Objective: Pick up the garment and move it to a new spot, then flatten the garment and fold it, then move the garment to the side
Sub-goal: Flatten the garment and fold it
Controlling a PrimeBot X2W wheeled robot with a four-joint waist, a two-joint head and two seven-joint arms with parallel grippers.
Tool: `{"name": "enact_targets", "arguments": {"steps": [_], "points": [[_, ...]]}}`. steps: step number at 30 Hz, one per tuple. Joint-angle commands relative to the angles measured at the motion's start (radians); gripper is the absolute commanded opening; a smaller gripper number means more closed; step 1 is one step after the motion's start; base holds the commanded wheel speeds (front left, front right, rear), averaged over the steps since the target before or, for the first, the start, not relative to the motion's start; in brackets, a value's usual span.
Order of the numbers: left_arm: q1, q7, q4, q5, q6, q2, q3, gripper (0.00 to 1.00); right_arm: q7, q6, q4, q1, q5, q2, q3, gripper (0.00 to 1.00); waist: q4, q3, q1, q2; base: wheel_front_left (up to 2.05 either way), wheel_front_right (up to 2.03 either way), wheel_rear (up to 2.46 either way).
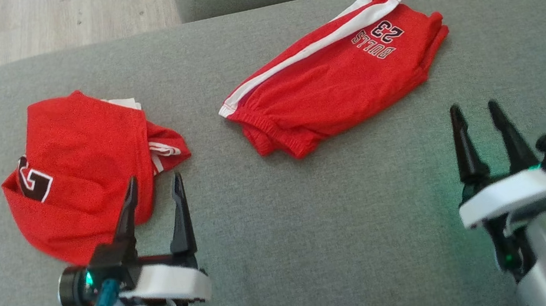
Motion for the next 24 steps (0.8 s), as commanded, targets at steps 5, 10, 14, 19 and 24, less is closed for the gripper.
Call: {"name": "enact_targets", "arguments": {"steps": [5,10,14,19,24], "points": [[-0.005,-0.009,-0.038,0.054,-0.028,-0.014,0.081,1.00,-0.011,-0.002,-0.058,0.011,0.027,0.014,0.053,1.00,0.001,0.008,0.0002,-0.0001,0.00,0.00,0.00],[-0.042,-0.009,-0.029,0.103,-0.073,-0.041,0.105,1.00,0.041,-0.002,-0.086,-0.066,-0.042,0.015,-0.008,1.00,0.018,0.067,0.0002,-0.0001,0.00,0.00,0.00],[-0.074,-0.009,-0.023,0.124,-0.096,-0.059,0.120,1.00,0.138,-0.002,-0.073,-0.183,-0.113,0.013,-0.092,1.00,0.034,0.130,0.0002,-0.0001,0.00,0.00,0.00],[-0.122,-0.009,-0.013,0.147,-0.129,-0.085,0.129,1.00,0.269,-0.002,0.007,-0.356,-0.209,-0.025,-0.199,1.00,0.075,0.220,0.0002,-0.0001,0.00,0.00,0.00],[-0.159,-0.009,0.000,0.159,-0.158,-0.108,0.147,1.00,0.372,-0.002,0.155,-0.518,-0.295,-0.072,-0.308,1.00,0.117,0.291,0.0002,-0.0001,0.00,0.00,0.00]]}}
